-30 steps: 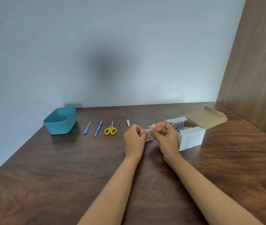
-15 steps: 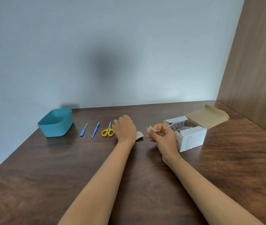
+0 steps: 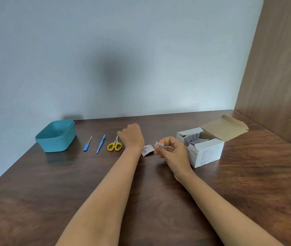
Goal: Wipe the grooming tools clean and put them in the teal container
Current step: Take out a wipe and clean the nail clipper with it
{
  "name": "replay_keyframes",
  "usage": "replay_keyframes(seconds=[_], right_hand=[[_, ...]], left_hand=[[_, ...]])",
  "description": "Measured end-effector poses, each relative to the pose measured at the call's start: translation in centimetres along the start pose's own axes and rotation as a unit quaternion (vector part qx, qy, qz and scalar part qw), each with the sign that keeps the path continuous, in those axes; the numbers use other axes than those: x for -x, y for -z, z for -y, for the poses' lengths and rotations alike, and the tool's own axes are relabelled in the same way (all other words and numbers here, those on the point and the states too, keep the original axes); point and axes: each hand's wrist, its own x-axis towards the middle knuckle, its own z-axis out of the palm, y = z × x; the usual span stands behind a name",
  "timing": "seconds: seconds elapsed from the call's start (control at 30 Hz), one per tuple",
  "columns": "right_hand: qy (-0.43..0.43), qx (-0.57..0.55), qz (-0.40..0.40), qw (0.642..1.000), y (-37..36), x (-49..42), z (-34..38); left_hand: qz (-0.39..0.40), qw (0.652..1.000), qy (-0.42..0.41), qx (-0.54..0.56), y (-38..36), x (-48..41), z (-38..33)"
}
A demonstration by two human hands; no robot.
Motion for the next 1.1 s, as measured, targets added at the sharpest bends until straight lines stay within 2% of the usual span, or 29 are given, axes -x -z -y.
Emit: replay_keyframes(seconds=[0.1, 0.2, 0.27, 0.37, 0.4, 0.47, 0.7, 0.93, 1.1], right_hand=[[-0.003, 0.023, 0.029, 0.999, -0.2, 0.1, 0.1], [-0.005, 0.03, 0.037, 0.999, -0.2, 0.2, 0.3], [-0.002, 0.039, 0.037, 0.999, -0.1, 0.2, 0.4], [0.0, 0.032, 0.032, 0.999, -0.1, 0.5, 0.7], [0.001, 0.03, 0.031, 0.999, -0.1, 0.5, 0.8], [0.006, 0.035, 0.036, 0.999, -0.2, 0.6, 0.9], [0.013, 0.027, 0.06, 0.998, -0.3, 1.0, 1.1], [0.011, 0.027, 0.079, 0.996, -0.8, 1.3, 0.9], [0.018, 0.032, 0.108, 0.993, -1.2, 1.8, 1.3]], left_hand=[[-0.003, 0.998, 0.015, 0.058, 0.0, 0.3, 0.5], [-0.019, 0.968, 0.036, 0.248, 0.8, 0.9, 1.4], [-0.016, 0.919, 0.051, 0.39, 1.5, 1.8, 1.8], [0.033, 0.818, 0.087, 0.567, 2.1, 4.1, 3.0], [0.056, 0.789, 0.09, 0.605, 2.2, 5.0, 3.4], [0.085, 0.758, 0.09, 0.64, 2.5, 6.6, 4.6], [0.128, 0.732, 0.044, 0.668, 2.6, 9.5, 7.4], [0.16, 0.742, -0.005, 0.651, 2.5, 9.5, 7.2], [0.161, 0.731, -0.015, 0.663, 2.4, 9.5, 7.4]])
